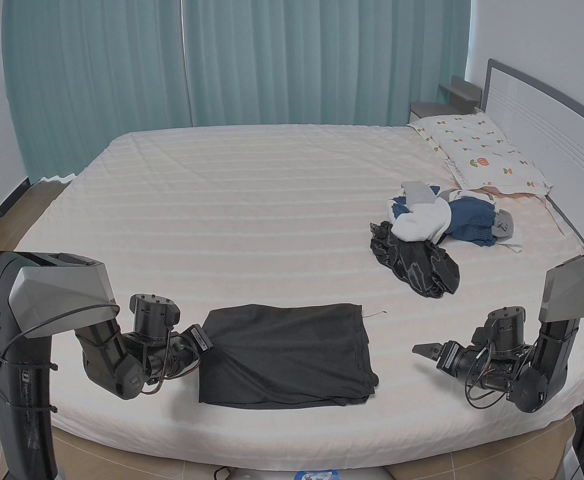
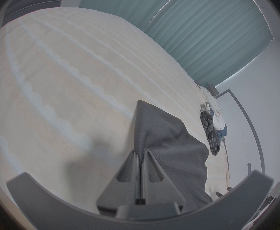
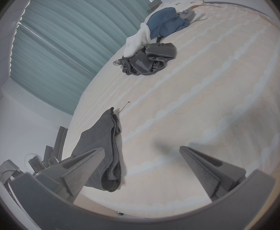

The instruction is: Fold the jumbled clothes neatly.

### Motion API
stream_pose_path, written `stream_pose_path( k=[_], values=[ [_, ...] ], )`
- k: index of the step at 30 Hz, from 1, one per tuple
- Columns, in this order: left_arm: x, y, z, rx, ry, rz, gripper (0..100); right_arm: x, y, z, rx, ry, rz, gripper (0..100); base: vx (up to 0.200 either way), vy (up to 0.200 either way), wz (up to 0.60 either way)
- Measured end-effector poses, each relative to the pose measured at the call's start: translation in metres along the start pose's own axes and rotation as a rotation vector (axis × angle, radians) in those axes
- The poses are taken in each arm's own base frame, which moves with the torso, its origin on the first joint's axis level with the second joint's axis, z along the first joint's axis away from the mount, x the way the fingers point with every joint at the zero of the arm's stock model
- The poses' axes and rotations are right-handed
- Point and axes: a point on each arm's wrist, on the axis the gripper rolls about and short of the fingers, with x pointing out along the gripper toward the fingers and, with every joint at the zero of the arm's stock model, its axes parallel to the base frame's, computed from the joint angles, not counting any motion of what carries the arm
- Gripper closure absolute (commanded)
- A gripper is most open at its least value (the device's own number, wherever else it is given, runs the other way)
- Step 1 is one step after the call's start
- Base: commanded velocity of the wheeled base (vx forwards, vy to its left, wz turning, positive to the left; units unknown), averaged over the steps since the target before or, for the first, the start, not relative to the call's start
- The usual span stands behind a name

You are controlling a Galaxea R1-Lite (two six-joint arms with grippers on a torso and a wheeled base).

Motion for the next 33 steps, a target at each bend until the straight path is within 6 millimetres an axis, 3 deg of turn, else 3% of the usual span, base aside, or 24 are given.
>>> stream_pose_path(
  k=[26, 33],
  values=[
    [-0.0033, 0.0057, -0.0037, -0.010, 0.013, 0.023, 100, 0.0006, 0.0028, -0.0009, -0.007, 0.002, 0.008, 0, 0.000, 0.200, 0.00],
    [-0.0039, 0.0060, -0.0048, -0.009, 0.004, 0.038, 100, 0.0011, 0.0047, -0.0026, -0.012, 0.007, 0.014, 0, 0.000, 0.000, 0.00]
  ],
)
